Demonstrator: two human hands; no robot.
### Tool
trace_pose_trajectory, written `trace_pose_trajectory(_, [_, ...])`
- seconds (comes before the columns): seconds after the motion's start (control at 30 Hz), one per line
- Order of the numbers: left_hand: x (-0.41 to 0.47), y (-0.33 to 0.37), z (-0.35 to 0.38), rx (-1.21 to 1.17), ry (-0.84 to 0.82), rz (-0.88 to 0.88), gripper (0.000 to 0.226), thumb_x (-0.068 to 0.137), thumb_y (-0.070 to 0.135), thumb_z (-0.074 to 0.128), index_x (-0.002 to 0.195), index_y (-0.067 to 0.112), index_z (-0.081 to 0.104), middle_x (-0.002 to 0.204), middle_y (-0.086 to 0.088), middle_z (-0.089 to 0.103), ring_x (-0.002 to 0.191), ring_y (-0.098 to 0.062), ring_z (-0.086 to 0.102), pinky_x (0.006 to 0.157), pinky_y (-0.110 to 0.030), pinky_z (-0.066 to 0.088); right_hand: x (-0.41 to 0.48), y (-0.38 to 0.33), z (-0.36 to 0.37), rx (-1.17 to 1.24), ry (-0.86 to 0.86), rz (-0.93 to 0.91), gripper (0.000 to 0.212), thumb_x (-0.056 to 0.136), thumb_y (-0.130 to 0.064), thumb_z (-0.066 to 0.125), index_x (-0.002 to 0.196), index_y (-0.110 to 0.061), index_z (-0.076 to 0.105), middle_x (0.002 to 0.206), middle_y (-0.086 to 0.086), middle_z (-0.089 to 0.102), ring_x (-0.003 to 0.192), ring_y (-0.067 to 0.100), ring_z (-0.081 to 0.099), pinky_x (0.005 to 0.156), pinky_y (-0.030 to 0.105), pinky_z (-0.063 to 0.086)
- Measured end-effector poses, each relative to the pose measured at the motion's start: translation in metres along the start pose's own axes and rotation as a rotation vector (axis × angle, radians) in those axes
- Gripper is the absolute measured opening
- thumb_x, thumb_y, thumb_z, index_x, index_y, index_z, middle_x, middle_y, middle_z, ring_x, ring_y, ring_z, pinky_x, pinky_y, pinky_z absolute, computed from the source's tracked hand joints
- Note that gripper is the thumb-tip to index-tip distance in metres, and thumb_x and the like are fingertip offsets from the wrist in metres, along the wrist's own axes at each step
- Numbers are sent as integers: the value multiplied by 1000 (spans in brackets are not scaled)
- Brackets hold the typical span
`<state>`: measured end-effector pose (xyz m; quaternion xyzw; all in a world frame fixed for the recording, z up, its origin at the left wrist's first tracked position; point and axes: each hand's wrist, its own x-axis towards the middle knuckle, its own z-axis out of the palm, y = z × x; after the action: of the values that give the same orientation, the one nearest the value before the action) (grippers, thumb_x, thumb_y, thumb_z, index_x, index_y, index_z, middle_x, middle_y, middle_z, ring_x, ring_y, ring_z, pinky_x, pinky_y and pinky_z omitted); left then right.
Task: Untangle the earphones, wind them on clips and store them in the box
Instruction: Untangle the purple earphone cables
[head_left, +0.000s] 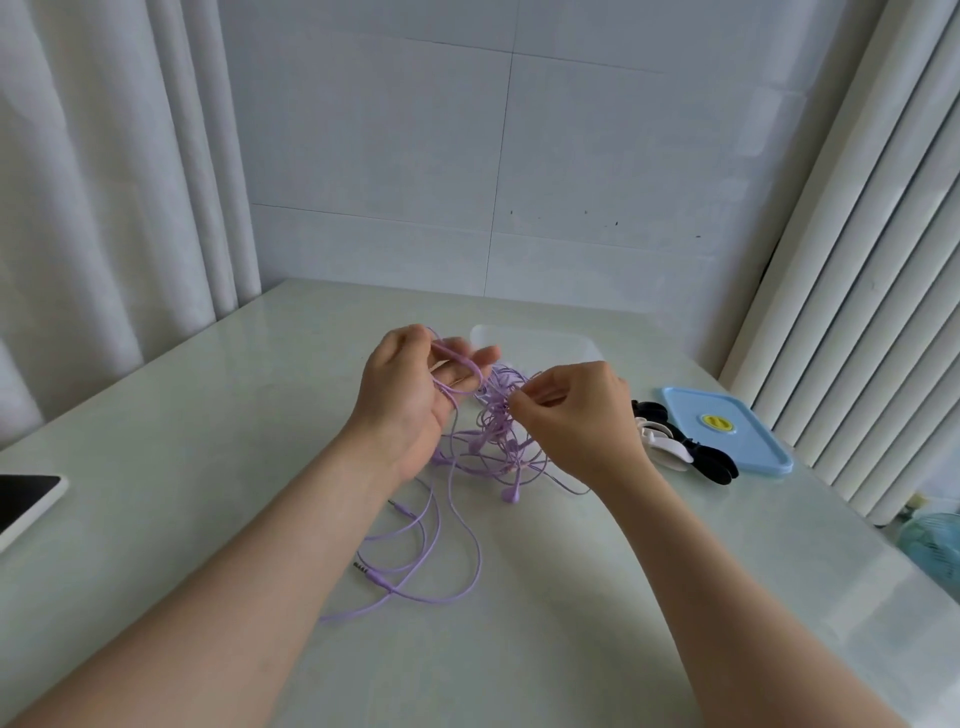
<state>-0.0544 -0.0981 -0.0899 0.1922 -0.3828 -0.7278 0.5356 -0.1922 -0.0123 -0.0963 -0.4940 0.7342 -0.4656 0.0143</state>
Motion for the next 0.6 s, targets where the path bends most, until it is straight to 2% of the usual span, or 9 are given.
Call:
trace_pose_trajectory(0.03, [1, -2, -1, 24, 65, 8, 25, 115, 19, 34, 94, 9, 43, 78, -10, 56, 66, -24, 70, 88, -51, 59, 1, 1, 0, -3, 3, 15, 9, 81, -18, 76, 74, -20, 80, 64, -14, 74, 66, -8, 68, 60, 4, 45])
trace_pose_trajectory(0.1, [4, -7, -6, 378, 157, 141, 25, 114, 26, 35, 94, 13, 42, 74, -6, 47, 56, -16, 53, 76, -43, 52, 1, 1, 0, -20, 6, 35, 10, 81, -22, 74, 72, -23, 78, 66, -15, 74, 72, -2, 70, 68, 14, 52])
trace_pose_trajectory(0.17, [0, -9, -8, 762, 125, 337, 11, 110, 26, 41, 108, 15, 38, 82, -4, 52, 61, -7, 53, 72, -30, 45, 0, 1, 3, -55, 13, 42, 12, 83, -24, 71, 72, -24, 74, 70, -14, 73, 84, 9, 70, 75, 25, 52])
trace_pose_trajectory(0.27, [-6, -9, -14, 1034, 9, 580, 37, 93, 16, 62, 120, 15, 36, 88, 5, 45, 75, -3, 54, 68, -15, 41, 2, 1, 2, -55, 71, 61, 10, 87, -22, 66, 78, -18, 70, 77, -10, 71, 88, 18, 66, 73, 29, 46])
trace_pose_trajectory(0.3, [-6, -9, -16, 1145, -16, 650, 42, 87, 17, 68, 121, 16, 43, 91, 7, 46, 79, -7, 54, 71, -20, 43, 3, 2, 1, -44, 95, 65, 11, 89, -22, 65, 80, -17, 70, 77, -10, 70, 88, 19, 64, 72, 30, 44])
trace_pose_trajectory(0.37, [-3, -11, -22, 1351, -73, 732, 31, 83, 22, 75, 111, 20, 63, 97, 7, 48, 82, -18, 57, 75, -34, 49, 4, 3, 0, -18, 128, 49, 13, 92, -24, 64, 82, -17, 69, 79, -9, 70, 86, 18, 65, 70, 29, 42])
trace_pose_trajectory(0.43, [-1, -12, -26, 1444, -153, 695, 16, 85, 28, 79, 100, 27, 74, 97, 6, 43, 78, -18, 56, 73, -38, 52, 4, 3, 2, 6, 149, 23, 13, 94, -25, 62, 85, -17, 67, 81, -10, 70, 85, 17, 65, 69, 26, 41])
trace_pose_trajectory(0.5, [0, -14, -29, 1507, -222, 653, 10, 89, 37, 79, 99, 33, 78, 98, 6, 40, 77, -17, 55, 70, -37, 53, 5, 3, 5, 23, 178, 10, 12, 96, -26, 60, 90, -17, 65, 85, -9, 69, 86, 19, 65, 71, 29, 42])
trace_pose_trajectory(0.6, [3, -14, -28, 1398, -130, 699, 6, 92, 36, 77, 88, 31, 76, 94, 8, 46, 76, -10, 54, 71, -32, 47, 7, 4, 4, 42, 200, 17, 13, 97, -27, 60, 92, -16, 65, 86, -7, 70, 84, 19, 65, 74, 32, 45])
